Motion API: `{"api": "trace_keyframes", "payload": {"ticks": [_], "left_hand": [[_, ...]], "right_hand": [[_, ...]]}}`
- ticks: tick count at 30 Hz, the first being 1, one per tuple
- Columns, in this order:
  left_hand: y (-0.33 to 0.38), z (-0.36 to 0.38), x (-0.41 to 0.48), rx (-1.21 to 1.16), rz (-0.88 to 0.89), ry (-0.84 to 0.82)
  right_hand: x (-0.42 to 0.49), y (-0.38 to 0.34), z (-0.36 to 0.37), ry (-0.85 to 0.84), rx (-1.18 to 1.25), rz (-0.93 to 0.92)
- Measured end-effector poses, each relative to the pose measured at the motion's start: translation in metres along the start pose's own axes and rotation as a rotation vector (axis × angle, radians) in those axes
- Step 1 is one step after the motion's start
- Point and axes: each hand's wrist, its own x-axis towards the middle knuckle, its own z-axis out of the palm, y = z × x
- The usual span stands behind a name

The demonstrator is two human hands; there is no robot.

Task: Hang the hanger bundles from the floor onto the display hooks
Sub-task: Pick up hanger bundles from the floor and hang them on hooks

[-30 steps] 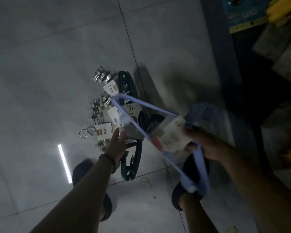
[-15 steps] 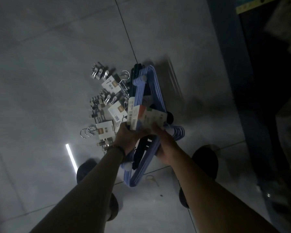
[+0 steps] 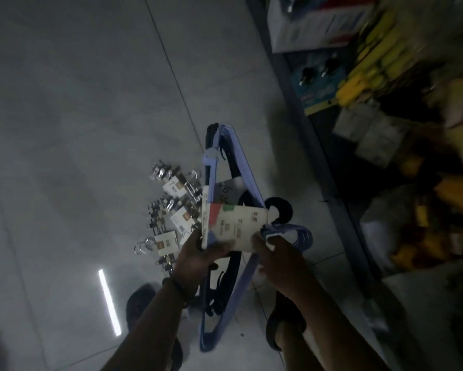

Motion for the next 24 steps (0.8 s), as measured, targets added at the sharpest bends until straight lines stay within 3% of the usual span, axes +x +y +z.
{"api": "trace_keyframes", "payload": {"ticks": [3,5,7,9,11,13,16,21,24], "left_hand": [[0.066,0.011,-0.052,0.013,0.124,-0.041],[0.115,0.019,-0.09,0.016,0.212,-0.06],[0.168,0.026,-0.133,0.012,0.282,-0.085],[0.221,0.033,-0.18,0.031,0.33,-0.097],[0.279,0.037,-0.229,0.065,0.395,-0.123],[0.328,0.037,-0.277,0.099,0.475,-0.194],[0.389,0.036,-0.342,0.16,0.56,-0.342],[0.472,0.056,-0.454,0.175,0.55,-0.613],[0.5,0.093,-0.524,0.252,0.659,-0.657]], "right_hand": [[-0.074,-0.061,-0.069,0.356,-0.379,-0.327],[-0.126,-0.116,-0.11,0.588,-0.341,-0.497],[-0.171,-0.173,-0.143,0.629,-0.367,-0.57],[-0.214,-0.225,-0.17,0.555,-0.488,-0.549],[-0.26,-0.268,-0.195,0.521,-0.395,-0.508],[-0.313,-0.297,-0.216,0.606,-0.274,-0.539],[-0.402,-0.315,-0.24,0.776,-0.368,-0.54],[-0.558,-0.286,-0.236,0.968,-0.315,-0.357],[-0.643,-0.244,-0.229,1.039,-0.188,-0.308]]}}
